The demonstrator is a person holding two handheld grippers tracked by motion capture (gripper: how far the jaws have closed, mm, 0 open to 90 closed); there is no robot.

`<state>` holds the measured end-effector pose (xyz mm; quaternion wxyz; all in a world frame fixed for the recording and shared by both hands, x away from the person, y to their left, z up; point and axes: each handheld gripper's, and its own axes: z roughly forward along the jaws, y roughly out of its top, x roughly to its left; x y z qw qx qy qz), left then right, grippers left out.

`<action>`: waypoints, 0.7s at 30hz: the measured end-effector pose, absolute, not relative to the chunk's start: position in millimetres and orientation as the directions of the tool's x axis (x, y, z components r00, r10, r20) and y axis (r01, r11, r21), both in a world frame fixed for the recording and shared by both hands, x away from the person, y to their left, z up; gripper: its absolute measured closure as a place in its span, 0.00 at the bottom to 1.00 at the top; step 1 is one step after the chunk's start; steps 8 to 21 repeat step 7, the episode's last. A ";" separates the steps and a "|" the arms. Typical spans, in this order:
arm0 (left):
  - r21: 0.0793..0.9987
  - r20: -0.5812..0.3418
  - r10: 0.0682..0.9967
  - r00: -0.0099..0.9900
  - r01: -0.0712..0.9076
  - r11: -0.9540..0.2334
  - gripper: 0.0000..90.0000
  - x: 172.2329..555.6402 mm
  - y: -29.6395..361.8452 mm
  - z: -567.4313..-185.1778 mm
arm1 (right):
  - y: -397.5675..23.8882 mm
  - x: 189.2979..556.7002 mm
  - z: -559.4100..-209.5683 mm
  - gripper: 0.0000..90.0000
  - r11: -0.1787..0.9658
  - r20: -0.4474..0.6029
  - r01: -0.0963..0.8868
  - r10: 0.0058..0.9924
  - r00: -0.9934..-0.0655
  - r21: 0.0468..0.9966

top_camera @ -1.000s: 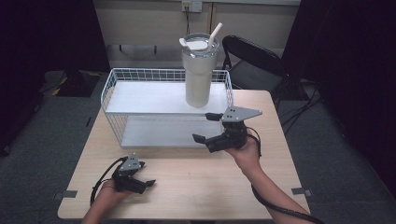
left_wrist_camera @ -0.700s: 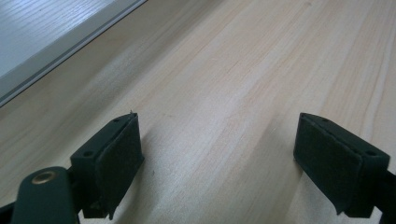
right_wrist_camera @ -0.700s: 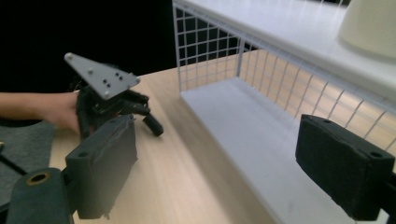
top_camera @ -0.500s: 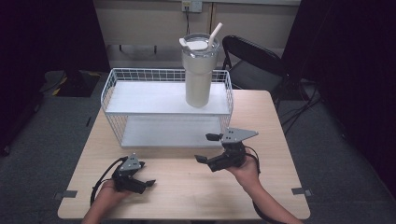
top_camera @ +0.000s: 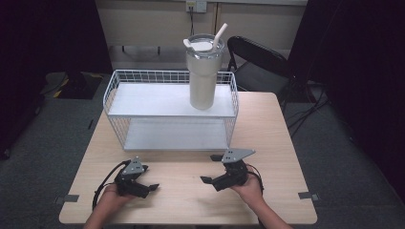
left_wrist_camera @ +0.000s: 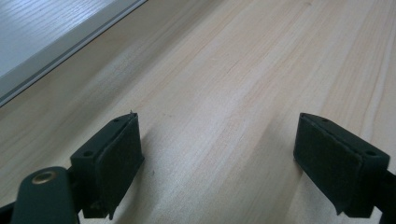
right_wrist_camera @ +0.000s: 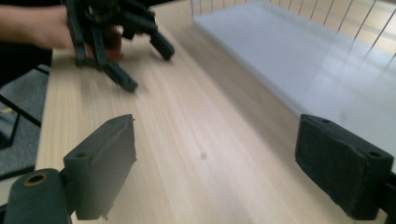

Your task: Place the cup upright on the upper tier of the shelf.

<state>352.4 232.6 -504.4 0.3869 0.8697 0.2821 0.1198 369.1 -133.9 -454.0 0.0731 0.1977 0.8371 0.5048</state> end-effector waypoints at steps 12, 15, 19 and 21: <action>0.741 -0.011 0.583 0.812 0.399 -0.541 0.16 352.5 232.7 -504.3 | -134.1 362.6 -476.9 0.13 0.491 0.043 0.255 0.404 -0.914 0.833; 0.741 -0.011 0.583 0.812 0.399 -0.541 0.16 352.5 232.7 -504.3 | -134.1 362.6 -476.9 0.13 0.491 0.043 0.255 0.404 -0.914 0.833; 0.741 -0.011 0.583 0.812 0.399 -0.541 0.16 352.5 232.7 -504.3 | -134.1 362.6 -476.9 0.13 0.491 0.043 0.255 0.404 -0.914 0.833; 0.741 -0.011 0.583 0.812 0.399 -0.541 0.16 352.5 232.7 -504.3 | -134.1 362.6 -476.9 0.13 0.491 0.043 0.255 0.404 -0.914 0.833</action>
